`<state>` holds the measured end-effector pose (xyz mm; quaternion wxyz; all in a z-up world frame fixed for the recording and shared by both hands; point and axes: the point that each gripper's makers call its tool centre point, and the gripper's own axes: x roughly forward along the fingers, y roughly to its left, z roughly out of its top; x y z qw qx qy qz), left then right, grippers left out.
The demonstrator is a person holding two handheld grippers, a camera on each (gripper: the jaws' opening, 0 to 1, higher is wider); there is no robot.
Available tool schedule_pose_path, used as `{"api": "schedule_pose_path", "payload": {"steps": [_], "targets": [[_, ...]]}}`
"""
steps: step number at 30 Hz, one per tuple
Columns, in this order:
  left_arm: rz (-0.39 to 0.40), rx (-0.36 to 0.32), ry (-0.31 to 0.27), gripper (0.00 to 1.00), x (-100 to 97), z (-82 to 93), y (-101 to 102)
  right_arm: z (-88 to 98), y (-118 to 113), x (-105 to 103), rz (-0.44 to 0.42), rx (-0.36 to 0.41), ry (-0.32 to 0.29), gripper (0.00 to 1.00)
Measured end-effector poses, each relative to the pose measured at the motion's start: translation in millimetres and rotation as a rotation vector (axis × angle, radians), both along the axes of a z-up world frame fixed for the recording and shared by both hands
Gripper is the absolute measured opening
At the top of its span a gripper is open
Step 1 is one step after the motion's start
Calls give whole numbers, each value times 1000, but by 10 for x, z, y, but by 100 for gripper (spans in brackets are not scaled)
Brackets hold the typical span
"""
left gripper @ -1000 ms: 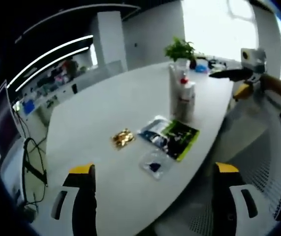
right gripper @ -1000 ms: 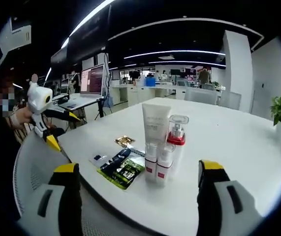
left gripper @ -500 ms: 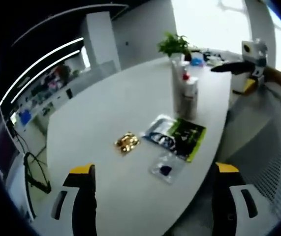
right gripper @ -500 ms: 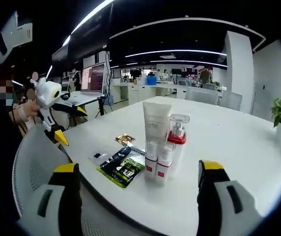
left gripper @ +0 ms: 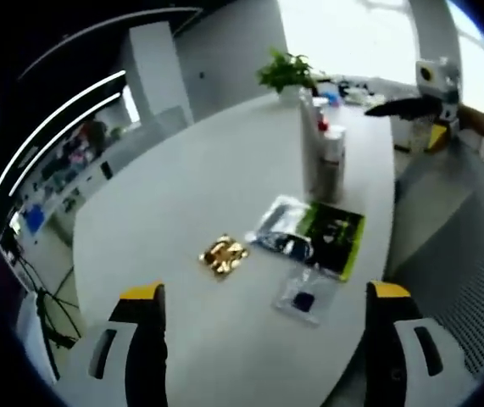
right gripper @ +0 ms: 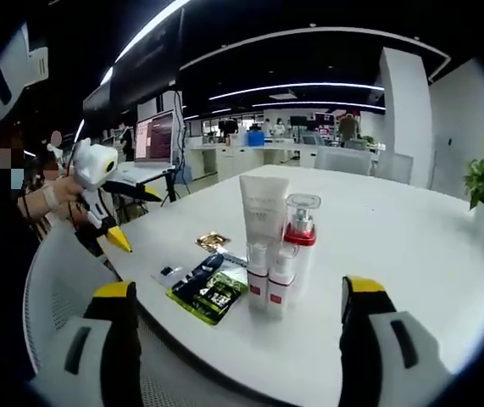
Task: Arrange the skincare products in the storage area until every visible bottle or jar stands upright without overlapping.
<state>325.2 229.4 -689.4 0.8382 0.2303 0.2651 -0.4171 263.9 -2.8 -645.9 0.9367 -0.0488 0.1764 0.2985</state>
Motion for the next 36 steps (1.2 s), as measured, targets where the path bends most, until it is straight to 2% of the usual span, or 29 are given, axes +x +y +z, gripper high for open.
{"api": "schedule_pose_path", "payload": {"steps": [5, 9, 24, 36], "targets": [[-38, 30, -12, 95, 89, -20, -25, 1, 0, 0, 1, -18, -10, 100], [-79, 57, 0, 92, 140, -74, -36, 14, -6, 2, -4, -12, -13, 100], [-135, 99, 12, 92, 399, -178, -94, 40, 0, 10, -11, 20, -14, 100], [-178, 136, 32, 93, 697, -326, -188, 36, 1, 16, -11, 26, -7, 100]]}}
